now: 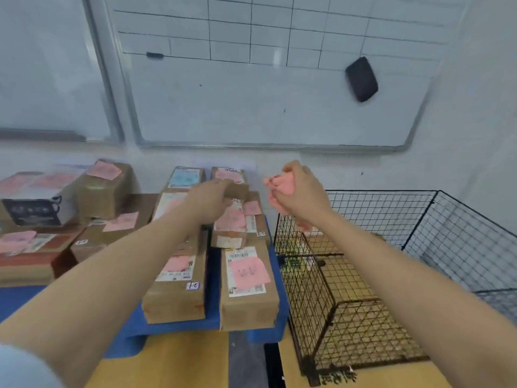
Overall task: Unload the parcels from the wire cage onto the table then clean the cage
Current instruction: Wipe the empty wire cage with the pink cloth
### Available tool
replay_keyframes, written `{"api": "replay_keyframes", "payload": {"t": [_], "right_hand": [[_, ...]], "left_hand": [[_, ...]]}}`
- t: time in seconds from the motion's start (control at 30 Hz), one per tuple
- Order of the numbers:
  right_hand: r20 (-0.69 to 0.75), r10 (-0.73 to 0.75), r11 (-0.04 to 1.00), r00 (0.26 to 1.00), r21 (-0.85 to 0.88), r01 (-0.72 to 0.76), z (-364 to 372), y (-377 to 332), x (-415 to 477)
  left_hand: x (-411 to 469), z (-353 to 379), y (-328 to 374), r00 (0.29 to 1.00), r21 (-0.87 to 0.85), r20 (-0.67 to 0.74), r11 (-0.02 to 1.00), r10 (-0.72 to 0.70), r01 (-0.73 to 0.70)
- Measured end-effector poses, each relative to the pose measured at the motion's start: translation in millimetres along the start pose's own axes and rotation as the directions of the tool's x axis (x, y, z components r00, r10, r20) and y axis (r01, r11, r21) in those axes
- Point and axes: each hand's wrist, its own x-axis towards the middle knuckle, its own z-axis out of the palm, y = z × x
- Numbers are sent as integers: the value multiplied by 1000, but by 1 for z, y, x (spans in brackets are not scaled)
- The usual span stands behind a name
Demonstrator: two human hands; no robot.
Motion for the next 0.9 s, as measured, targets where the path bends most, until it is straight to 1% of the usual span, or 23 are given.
{"api": "replay_keyframes", "payload": {"t": [0.13, 0.23, 0.27, 0.33, 0.43, 0.5, 0.53, 0.7, 0.8, 0.9], "right_hand": [[7, 133, 990, 991, -41, -132, 15, 58, 47], [-7, 170, 983, 985, -69, -170, 31, 90, 79], [14, 185, 980, 983, -82, -183, 37, 98, 89], [82, 189, 977, 979, -113, -179, 49, 106, 103], [178, 154, 975, 972, -187, -120, 69, 112, 119], [300, 143, 964, 943, -260, -63, 80, 112, 126], [325, 141, 959, 935, -279, -48, 85, 112, 129], [320, 190, 944, 928, -320, -83, 97, 115, 140], [298, 214, 938, 930, -327, -111, 100, 117, 137], [280, 219, 932, 935, -345, -115, 95, 122, 128]], "left_hand": [[63, 19, 21, 998, -44, 22, 998, 52, -51], [106, 36, 29, 996, 19, 26, 996, 87, -88], [118, 41, 31, 996, 29, 33, 996, 88, -89], [140, 54, 31, 993, 0, 60, 995, 101, -101], [168, 73, 33, 987, -42, 84, 991, 134, -131], [183, 81, 36, 982, -77, 95, 985, 164, -157], [189, 85, 37, 979, -98, 94, 981, 179, -170], [217, 99, 45, 949, -274, 151, 934, 278, -230], [225, 100, 52, 921, -334, 183, 903, 344, -271], [227, 98, 55, 901, -421, 215, 868, 377, -263]]}}
